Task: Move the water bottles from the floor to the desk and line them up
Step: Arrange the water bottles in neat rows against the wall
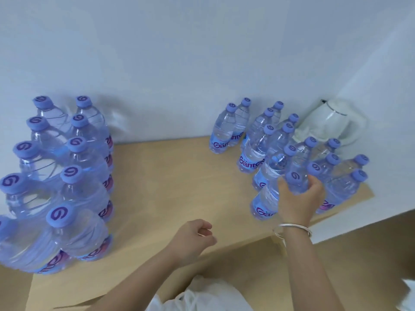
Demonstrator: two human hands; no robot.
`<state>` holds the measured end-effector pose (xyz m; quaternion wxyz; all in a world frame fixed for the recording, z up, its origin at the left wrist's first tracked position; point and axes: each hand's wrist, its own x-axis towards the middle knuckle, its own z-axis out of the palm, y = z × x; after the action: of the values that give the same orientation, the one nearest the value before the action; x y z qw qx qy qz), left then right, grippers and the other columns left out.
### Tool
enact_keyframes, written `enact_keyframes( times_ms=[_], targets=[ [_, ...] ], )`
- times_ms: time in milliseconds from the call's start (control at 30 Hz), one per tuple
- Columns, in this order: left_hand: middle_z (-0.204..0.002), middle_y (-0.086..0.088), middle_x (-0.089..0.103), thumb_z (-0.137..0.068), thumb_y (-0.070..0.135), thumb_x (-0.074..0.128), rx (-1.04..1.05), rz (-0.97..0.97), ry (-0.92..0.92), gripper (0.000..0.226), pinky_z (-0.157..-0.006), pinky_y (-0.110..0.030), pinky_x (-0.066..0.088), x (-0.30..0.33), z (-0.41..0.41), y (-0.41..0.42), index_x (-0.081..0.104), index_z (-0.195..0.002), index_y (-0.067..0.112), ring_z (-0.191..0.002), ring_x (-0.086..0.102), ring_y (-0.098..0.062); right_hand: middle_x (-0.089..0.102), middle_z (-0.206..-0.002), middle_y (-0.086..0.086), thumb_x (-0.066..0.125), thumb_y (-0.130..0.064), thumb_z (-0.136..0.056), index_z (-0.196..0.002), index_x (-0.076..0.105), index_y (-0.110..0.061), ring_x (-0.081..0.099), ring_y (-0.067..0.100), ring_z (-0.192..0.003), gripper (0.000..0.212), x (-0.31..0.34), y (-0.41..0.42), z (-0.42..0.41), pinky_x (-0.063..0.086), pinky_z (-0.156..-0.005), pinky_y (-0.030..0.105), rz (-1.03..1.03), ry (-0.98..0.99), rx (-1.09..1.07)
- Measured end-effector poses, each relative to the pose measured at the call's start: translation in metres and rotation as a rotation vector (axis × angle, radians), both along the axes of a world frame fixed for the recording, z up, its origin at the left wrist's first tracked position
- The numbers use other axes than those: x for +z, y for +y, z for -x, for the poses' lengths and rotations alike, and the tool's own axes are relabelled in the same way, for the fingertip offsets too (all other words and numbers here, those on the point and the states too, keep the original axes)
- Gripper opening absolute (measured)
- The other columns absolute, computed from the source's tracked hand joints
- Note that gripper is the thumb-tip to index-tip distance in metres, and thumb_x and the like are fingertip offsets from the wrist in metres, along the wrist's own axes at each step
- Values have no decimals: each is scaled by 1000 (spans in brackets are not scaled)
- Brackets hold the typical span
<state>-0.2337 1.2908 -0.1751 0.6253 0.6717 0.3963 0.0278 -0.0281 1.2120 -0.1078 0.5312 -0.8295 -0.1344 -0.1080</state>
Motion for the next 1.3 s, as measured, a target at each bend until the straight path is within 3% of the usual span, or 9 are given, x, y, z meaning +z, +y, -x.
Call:
enact_keyframes(
  times_ms=[133,333,600,667,767,900,1067,1233,1300],
  targets=[
    [-92,8,59,-84,17,67,-39,24,14,31,-75,-17,42,-1,-19,3,59,-113,14,-79,54,-5,51,-119,8,81,-13,-68,-122,44,-4,53,25,-109,67,-30,-1,-12,44,-98,38,15,161,138],
    [-96,8,57,-82,18,69,-47,4,69,40,-71,-14,43,-5,-27,12,57,-119,12,-81,55,-7,53,-102,4,84,-24,-63,-107,57,-8,49,19,-97,55,-27,0,-23,44,-87,35,189,40,180],
    [-136,23,35,-66,30,83,-36,-141,-50,103,-99,-17,32,6,-41,28,18,-145,32,-125,36,2,58,-92,-2,86,-41,-56,-86,57,-22,53,13,-79,46,25,44,3,39,-70,23,121,203,484],
    [-130,23,48,-54,34,87,92,-115,-162,99,-99,-30,45,9,-44,31,31,-135,41,-117,51,-1,62,-90,-5,87,-39,-55,-87,59,-23,58,6,-79,46,39,59,13,42,-68,18,60,220,603],
    [-99,13,67,-42,33,84,345,-120,-231,77,-76,-33,57,20,-35,42,50,-111,44,-87,67,-7,63,-83,-12,88,-36,-54,-82,56,-30,58,-7,-72,43,54,82,19,43,-64,7,16,278,787],
    [-92,-9,70,-49,18,84,252,9,-366,61,-73,-39,57,40,-16,67,61,-105,9,-81,66,-21,65,-111,2,87,-46,-52,-99,51,-27,62,13,-106,62,53,116,4,51,-90,41,80,478,1112],
    [-79,1,64,-56,20,76,96,154,-384,46,-67,-22,44,55,2,80,59,-97,7,-69,56,-12,67,-108,-3,89,-36,-52,-115,51,-17,66,6,-93,76,53,142,9,55,-79,32,156,585,1321],
    [-86,-2,67,-48,20,82,434,53,-277,63,-73,-31,56,47,-4,79,57,-105,8,-76,63,-12,69,-93,-8,82,-49,-44,-97,55,-26,67,11,-89,64,41,172,33,55,-80,39,202,449,1250],
    [-83,1,68,-52,9,85,525,38,-246,57,-71,-24,55,46,-3,82,58,-103,9,-73,64,-8,68,-94,-7,79,-57,-40,-95,53,-28,66,13,-90,68,40,183,43,54,-82,46,233,422,1254]
  ],
)
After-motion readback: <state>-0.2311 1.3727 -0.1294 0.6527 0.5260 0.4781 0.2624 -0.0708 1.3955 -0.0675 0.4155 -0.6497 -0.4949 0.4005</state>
